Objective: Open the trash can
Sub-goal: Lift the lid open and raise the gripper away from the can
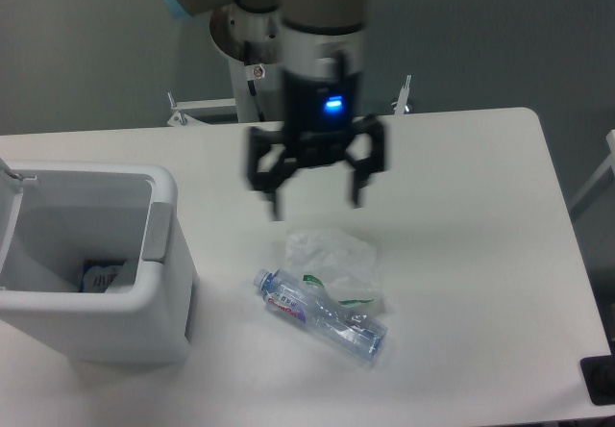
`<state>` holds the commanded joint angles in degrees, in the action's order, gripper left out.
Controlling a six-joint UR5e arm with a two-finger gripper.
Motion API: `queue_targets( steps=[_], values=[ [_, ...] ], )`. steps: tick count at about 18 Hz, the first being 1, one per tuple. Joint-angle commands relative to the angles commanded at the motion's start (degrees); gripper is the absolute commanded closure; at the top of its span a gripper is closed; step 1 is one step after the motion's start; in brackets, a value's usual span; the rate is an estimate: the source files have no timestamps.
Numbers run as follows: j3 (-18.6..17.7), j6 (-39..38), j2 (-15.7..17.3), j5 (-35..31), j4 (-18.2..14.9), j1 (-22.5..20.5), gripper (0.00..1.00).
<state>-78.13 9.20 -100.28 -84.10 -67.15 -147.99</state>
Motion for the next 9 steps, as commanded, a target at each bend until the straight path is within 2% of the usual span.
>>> queue_targets(
  steps=[5,9],
  values=[
    [-0.5,20.6,-1.9,-4.7,-0.4,-6.5,0.00],
    [-0.3,29.3,-3.6,-5.1,-0.4,-11.5,0.00]
  ],
)
